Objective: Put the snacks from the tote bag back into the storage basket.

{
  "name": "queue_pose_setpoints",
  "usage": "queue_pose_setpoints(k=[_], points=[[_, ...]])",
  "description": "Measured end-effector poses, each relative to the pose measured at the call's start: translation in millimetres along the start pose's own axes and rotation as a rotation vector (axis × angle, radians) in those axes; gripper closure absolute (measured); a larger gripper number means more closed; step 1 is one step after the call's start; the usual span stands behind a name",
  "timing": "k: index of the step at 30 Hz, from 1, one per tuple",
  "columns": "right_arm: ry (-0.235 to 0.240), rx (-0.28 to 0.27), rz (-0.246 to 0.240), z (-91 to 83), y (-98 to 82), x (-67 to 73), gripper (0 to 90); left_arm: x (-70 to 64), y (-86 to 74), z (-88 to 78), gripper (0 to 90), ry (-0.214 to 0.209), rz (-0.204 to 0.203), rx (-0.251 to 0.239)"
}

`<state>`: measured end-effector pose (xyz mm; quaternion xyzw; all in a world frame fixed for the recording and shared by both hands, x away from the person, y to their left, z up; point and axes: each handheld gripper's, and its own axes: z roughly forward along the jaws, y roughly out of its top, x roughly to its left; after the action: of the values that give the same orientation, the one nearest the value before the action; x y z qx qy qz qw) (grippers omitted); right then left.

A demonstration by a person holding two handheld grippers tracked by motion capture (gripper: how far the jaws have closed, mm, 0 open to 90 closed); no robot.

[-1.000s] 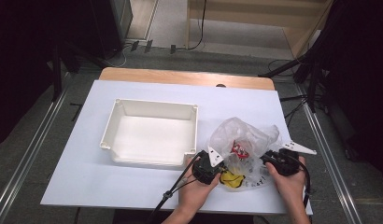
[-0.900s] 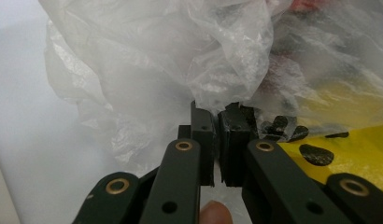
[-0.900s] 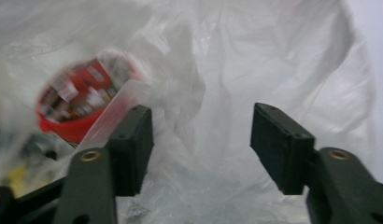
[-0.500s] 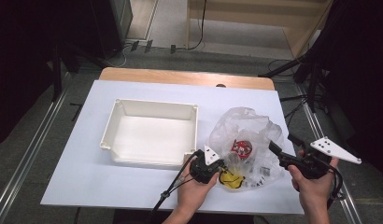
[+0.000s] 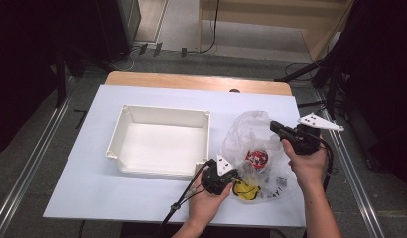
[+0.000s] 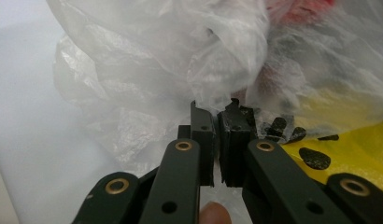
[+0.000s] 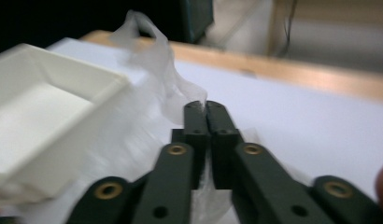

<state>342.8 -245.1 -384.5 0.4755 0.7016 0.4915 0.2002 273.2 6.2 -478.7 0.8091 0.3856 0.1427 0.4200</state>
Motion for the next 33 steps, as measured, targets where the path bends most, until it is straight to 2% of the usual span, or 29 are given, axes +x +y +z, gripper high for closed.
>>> queue_pose_setpoints(k=[1, 2, 3, 5, 7, 9, 10, 11, 14, 15, 16, 17, 18, 20, 21, 22, 23, 24, 25, 26, 27, 28, 29, 30, 31, 32, 33], points=[[-0.019, 0.028, 0.032, 8.4, -6.9, -7.8, 90.0, 0.3, 0.0, -0.2, 87.0, -0.001, 0.003, 0.005], [-0.079, 0.11, 0.098, 29.0, -29.1, -28.5, 90.0, 0.4, 0.0, -0.3, 87.9, -0.002, 0.003, 0.006], [-0.079, 0.11, 0.098, 29.0, -29.1, -28.5, 90.0, 0.6, 0.0, -0.1, 87.9, -0.001, 0.002, 0.008], [-0.154, 0.21, 0.157, 46.2, -56.1, -48.0, 90.0, 0.9, 0.2, 0.6, 88.7, 0.0, -0.003, 0.015], [-0.209, 0.275, 0.176, 53.0, -73.8, -57.8, 90.0, 1.2, 0.4, 1.3, 89.2, 0.0, -0.007, 0.019], [-0.19, 0.247, 0.194, 48.9, -78.0, -62.0, 90.0, 1.4, 0.7, 1.7, 89.2, 0.003, -0.008, 0.024], [-0.207, 0.25, 0.189, 45.1, -77.0, -61.9, 90.0, 1.5, 0.8, 1.7, 89.3, 0.002, -0.007, 0.027], [-0.209, 0.233, 0.185, 42.3, -76.2, -61.1, 86.1, 1.2, 0.7, 1.7, 89.2, 0.002, -0.006, 0.025], [-0.145, 0.112, 0.185, 21.2, -67.3, -54.2, 60.5, 0.4, 0.2, 0.7, 87.3, 0.001, 0.001, 0.015], [-0.12, 0.004, 0.139, -4.8, -56.4, -39.6, 52.5, -0.2, 0.0, 0.0, 84.0, -0.004, 0.011, 0.009], [-0.12, 0.004, 0.139, -4.8, -56.4, -39.6, 52.5, -0.6, -0.2, -0.4, 84.0, -0.004, 0.015, 0.004], [-0.111, -0.035, 0.134, -14.4, -52.8, -33.8, 50.3, -1.2, -0.5, -1.6, 81.9, -0.011, 0.016, -0.014], [-0.081, -0.092, 0.127, -29.9, -47.6, -24.0, 47.1, -1.0, -0.9, -3.2, 79.4, -0.026, 0.019, -0.034], [-0.047, -0.132, 0.095, -47.1, -44.6, -8.7, 43.8, 0.5, -1.9, -7.6, 73.2, -0.037, 0.004, -0.068], [-0.045, -0.127, 0.077, -50.7, -46.4, -2.7, 43.8, 1.4, -2.0, -10.7, 68.8, -0.05, 0.0, -0.086], [-0.062, -0.114, 0.073, -51.4, -50.3, 1.5, 45.9, 1.9, -1.9, -13.8, 64.3, -0.062, -0.002, -0.098], [-0.078, -0.098, 0.069, -49.9, -54.0, 2.3, 49.9, 1.8, -1.8, -19.9, 61.3, -0.063, 0.007, -0.108], [-0.101, -0.056, 0.067, -45.0, -61.5, 0.2, 58.0, 1.3, -1.5, -23.9, 58.0, -0.062, 0.009, -0.121], [-0.111, -0.037, 0.079, -41.7, -66.9, -3.2, 63.4, 1.0, 0.0, -31.9, 54.8, -0.068, 0.011, -0.147], [-0.113, -0.012, 0.132, -36.8, -76.3, -10.5, 73.0, 0.6, 1.6, -36.9, 50.0, -0.074, 0.009, -0.165], [-0.107, 0.002, 0.164, -33.7, -81.6, -15.0, 77.3, -0.2, 6.0, -46.3, 47.0, -0.081, 0.006, -0.211], [-0.09, 0.031, 0.204, -27.5, -89.6, -22.0, 81.5, -0.3, 8.7, -50.4, 41.7, -0.087, 0.0, -0.232], [-0.074, 0.056, 0.211, -21.9, -94.2, -24.9, 84.7, -0.6, 11.9, -53.5, 33.9, -0.096, -0.011, -0.253], [-0.074, 0.056, 0.211, -21.9, -94.2, -24.9, 84.7, -1.2, 16.7, -56.5, 33.9, -0.102, -0.021, -0.277], [-0.053, 0.071, 0.218, -18.9, -96.0, -24.9, 85.5, -3.0, 23.3, -57.9, 30.2, -0.104, -0.029, -0.301], [-0.028, 0.088, 0.213, -14.8, -98.1, -23.7, 86.4, -4.9, 28.8, -57.2, 26.6, -0.106, -0.024, -0.312], [-0.023, 0.109, 0.203, -11.2, -99.6, -21.3, 87.3, -7.8, 34.2, -54.4, 24.3, -0.099, -0.015, -0.307]])
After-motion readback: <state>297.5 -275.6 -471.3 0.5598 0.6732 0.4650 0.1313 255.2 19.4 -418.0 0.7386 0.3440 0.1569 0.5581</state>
